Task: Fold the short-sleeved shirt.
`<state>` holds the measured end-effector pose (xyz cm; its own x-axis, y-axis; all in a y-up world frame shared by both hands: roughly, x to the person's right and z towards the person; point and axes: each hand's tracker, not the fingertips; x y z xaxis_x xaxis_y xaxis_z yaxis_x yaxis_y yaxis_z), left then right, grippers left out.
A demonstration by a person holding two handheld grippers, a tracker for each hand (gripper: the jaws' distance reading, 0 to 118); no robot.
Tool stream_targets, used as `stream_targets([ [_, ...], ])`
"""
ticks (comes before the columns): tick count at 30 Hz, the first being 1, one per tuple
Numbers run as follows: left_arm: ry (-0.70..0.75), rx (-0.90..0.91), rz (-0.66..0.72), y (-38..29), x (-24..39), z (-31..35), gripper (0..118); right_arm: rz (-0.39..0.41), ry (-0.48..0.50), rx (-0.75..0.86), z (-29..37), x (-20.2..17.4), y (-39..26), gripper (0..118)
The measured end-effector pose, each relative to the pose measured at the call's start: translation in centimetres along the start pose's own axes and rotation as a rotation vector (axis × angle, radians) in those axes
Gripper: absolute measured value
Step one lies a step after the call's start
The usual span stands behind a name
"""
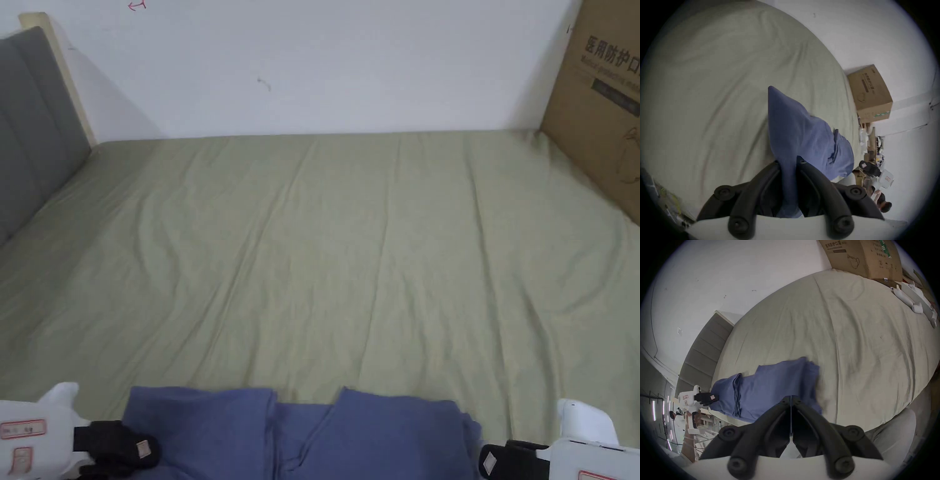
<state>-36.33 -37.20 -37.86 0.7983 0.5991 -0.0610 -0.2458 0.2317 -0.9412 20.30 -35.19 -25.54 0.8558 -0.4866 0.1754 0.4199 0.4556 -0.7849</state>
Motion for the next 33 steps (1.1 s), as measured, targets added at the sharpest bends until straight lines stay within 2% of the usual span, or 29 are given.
stream_targets([
  [3, -0.002, 0.006, 0.007, -0.5, 0.8, 1.2, 9, -0.020, 0.014, -0.006, -0.1, 0.5, -0.2, 1],
  [8, 0.071, 0.043, -0.071, -0.5, 7.8, 1.9, 9, -0.048, 0.029, 0.011, 0.3, 1.6, 0.1, 1],
  [12, -0.019, 0.090, -0.182, -1.3, 15.7, 1.8, 9, -0.044, 0.024, 0.036, 1.4, 2.7, 0.4, 1],
  [18, -0.054, 0.006, -0.353, -4.1, 25.6, -4.4, 10, -0.107, 0.028, 0.075, 2.8, 5.9, 0.5, 1],
  [22, -0.092, -0.158, -0.416, -6.0, 28.6, -11.0, 11, -0.160, 0.010, 0.100, 3.9, 8.3, 0.6, 1],
  [23, -0.092, -0.163, -0.386, -6.4, 29.1, -12.2, 18, -0.172, 0.006, 0.105, 4.1, 8.8, 0.5, 1],
  [25, -0.132, -0.225, -0.401, -7.0, 30.0, -14.7, 62, -0.183, -0.007, 0.111, 4.5, 9.8, 0.5, 1],
  [27, -0.130, -0.242, -0.357, -7.2, 30.3, -15.8, 105, -0.189, -0.031, 0.117, 4.9, 10.4, 0.6, 1],
  [28, -0.131, -0.246, -0.359, -7.1, 30.6, -15.9, 109, -0.188, -0.036, 0.117, 5.1, 10.7, 0.6, 1],
  [30, -0.186, -0.204, -0.358, -6.8, 30.2, -14.9, 103, -0.190, -0.046, 0.128, 5.5, 11.1, 0.7, 1],
  [31, -0.186, -0.188, -0.369, -6.6, 30.0, -14.3, 93, -0.196, -0.049, 0.133, 5.6, 11.3, 0.7, 1],
  [32, -0.181, -0.161, -0.391, -6.6, 29.9, -13.5, 76, -0.201, -0.045, 0.134, 5.6, 11.4, 0.8, 1],
  [33, -0.153, -0.106, -0.432, -6.6, 29.5, -12.8, 35, -0.205, -0.039, 0.137, 5.6, 11.4, 0.9, 1],
])
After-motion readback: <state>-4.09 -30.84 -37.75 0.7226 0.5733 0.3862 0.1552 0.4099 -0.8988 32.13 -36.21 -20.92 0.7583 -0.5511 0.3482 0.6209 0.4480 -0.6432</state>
